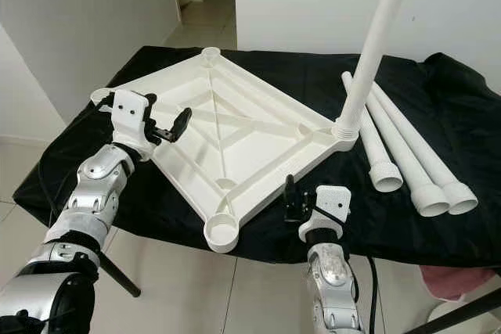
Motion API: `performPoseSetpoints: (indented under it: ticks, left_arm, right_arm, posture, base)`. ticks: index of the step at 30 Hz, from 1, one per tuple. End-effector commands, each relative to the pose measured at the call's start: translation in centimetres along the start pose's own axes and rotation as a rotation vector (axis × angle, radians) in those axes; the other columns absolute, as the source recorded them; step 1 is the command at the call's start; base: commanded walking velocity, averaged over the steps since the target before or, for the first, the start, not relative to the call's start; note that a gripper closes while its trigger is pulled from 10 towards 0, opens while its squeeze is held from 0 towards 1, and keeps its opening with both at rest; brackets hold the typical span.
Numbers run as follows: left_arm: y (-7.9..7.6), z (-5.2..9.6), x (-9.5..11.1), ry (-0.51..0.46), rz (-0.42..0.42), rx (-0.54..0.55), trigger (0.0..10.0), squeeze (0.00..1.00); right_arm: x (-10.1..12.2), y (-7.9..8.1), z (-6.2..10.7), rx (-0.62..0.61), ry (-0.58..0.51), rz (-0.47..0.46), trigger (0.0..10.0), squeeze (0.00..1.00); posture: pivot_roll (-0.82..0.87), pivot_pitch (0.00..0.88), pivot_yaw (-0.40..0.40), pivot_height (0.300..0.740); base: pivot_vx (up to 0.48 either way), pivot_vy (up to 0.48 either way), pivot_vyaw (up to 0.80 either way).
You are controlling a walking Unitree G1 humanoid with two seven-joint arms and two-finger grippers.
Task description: Building children table
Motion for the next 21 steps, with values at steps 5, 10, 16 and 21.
performPoseSetpoints:
  ticks: [5, 10, 16, 21]
  left_arm:
    - [0.2, 0.8, -0.6, 0.003, 0.097, 0.064, 10.0, 0.00]
    - [-0.2, 1.3, 0.1, -0.036, 0.152, -0.010, 10.0, 0.00]
    - [0.0, 1.6, -0.5, 0.007, 0.182, -0.029, 10.0, 0.00]
    - [0.4, 2.3, -0.4, -0.006, 0.183, -0.014, 10.0, 1.00]
  right_arm:
    - [0.5, -0.1, 0.0, -0.008, -0.018, -0.005, 4.3, 0.00]
    - [0.7, -0.8, 0.2, -0.026, -0.023, 0.009, 10.0, 0.00]
    - [0.9, -0.9, 0.2, -0.037, -0.034, 0.013, 10.0, 0.00]
    - [1.1, -0.7, 0.5, -0.040, -0.035, 0.009, 10.0, 0.00]
  posture:
    - [-0.05, 0.138, 0.071, 0.740]
    - [-0.05, 0.143, 0.081, 0.740]
    - [-0.05, 0.149, 0.099, 0.740]
    - [-0.03, 0.156, 0.095, 0.740]
  base:
    - [0.000, 0.000, 0.00]
    - [0.000, 0.000, 0.00]
    - [0.000, 0.000, 0.00]
    - [0.000, 0.000, 0.00]
Point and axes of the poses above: a point about 5 cm out from each wrist's last joint towards the gripper, its own z axis pointing back from the gripper into the wrist, its own x axis along the axis of the wrist's last joint, y = z × x, the point moved 1 cm from there along -z, pointing out of the wrist towards the gripper, and after that the axes turned 6 degrees about z, right-handed, at the moved point
